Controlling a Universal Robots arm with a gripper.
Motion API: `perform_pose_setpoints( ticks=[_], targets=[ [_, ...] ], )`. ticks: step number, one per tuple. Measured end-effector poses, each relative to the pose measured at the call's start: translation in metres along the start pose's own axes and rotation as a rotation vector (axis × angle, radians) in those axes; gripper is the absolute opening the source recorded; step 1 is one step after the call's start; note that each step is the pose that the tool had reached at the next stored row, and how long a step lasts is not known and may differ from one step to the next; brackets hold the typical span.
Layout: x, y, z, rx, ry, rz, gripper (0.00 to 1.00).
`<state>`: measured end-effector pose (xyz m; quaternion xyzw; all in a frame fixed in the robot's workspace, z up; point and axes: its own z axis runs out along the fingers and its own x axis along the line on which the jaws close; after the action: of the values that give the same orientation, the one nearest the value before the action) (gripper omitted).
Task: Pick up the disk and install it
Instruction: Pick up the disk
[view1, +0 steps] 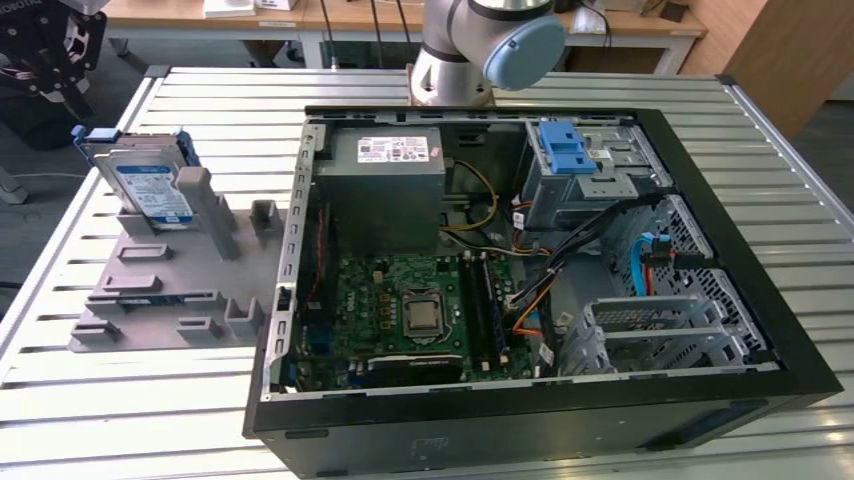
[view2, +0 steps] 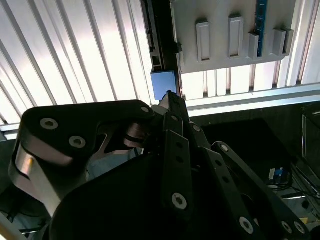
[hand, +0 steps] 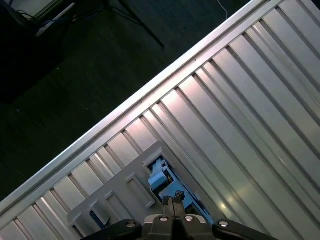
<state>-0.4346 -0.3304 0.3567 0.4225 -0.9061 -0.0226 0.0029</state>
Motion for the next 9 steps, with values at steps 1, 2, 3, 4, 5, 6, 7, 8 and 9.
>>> perform_pose_setpoints(
  ticks=[1,2,3,4,5,6,7,8,9],
  targets=[
    [0.0000,0.0000,0.0000,0.0000,0.0001,0.000,0.11],
    [0.0000,0.0000,0.0000,0.0000,0.0000,0.000,0.11],
    [0.0000,0.0000,0.0000,0.0000,0.0001,-0.001,0.11],
    [0.0000,0.0000,0.0000,0.0000,0.0000,-0.001,0.11],
    [0.0000,0.0000,0.0000,0.0000,0.0000,-0.001,0.11],
    [0.0000,0.0000,0.0000,0.0000,0.0000,-0.001,0.11],
    [0.0000,0.0000,0.0000,0.0000,0.0001,-0.001,0.11],
    [0.0000,0.0000,0.0000,-0.0001,0.0001,-0.002,0.11],
    [0.0000,0.0000,0.0000,-0.0001,0.0002,-0.004,0.11]
  ],
)
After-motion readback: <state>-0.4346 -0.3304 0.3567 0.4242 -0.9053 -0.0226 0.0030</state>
